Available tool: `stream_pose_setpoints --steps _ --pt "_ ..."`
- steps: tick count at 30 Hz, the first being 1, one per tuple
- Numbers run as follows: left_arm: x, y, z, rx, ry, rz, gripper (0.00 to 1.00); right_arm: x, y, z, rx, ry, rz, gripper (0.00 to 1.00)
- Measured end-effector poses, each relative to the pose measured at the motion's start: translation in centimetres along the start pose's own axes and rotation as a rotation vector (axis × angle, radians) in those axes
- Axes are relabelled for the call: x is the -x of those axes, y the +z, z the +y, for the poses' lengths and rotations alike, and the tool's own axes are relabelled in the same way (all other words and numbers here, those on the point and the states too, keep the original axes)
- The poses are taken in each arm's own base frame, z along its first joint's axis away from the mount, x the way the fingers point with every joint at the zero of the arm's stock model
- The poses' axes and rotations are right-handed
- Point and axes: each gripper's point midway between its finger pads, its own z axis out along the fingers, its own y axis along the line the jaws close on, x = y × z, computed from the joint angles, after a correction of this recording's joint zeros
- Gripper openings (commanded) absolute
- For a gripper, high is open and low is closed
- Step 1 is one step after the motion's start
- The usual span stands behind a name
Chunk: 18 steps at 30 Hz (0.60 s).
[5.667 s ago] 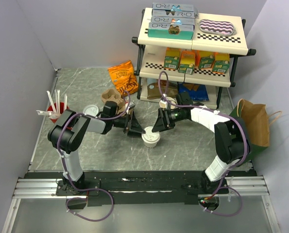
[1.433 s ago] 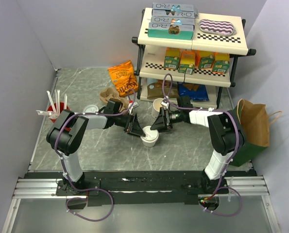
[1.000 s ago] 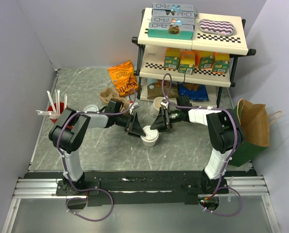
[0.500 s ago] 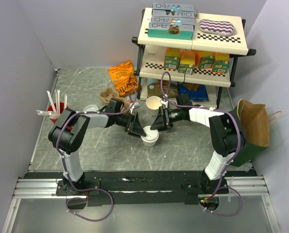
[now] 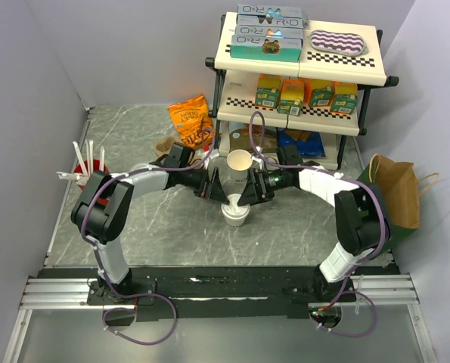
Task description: Pack the takeout coffee
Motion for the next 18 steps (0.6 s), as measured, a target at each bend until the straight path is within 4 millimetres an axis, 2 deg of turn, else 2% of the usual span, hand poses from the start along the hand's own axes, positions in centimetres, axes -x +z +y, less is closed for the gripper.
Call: stream_pose_setpoints --steps 1,6,11,15,18 --pt "0.2 -0.1 0.0 0.009 0.009 0.000 0.99 0.0 -0.1 0.1 -0.001 -0.008 0.000 1.00" --pt "1.2 -0.7 -0.7 0.034 0.071 0.007 0.99 0.6 -0.9 1.3 0.014 -0.077 -0.007 1.00" --pt "2.7 -1.9 -2.5 0.038 0.175 0.026 0.99 1.4 -2.3 2.9 0.018 -0.223 -0.023 1.00" --pt "4.3 -3.7 -4.1 0.066 0.286 0.016 0.99 1.3 -3.7 3.5 -0.022 -0.415 -0.023 1.00" --pt "5.8 -6.1 -4.6 0.114 0.336 -0.026 0.99 0.5 -4.4 3.2 -0.083 -0.611 0.007 1.00"
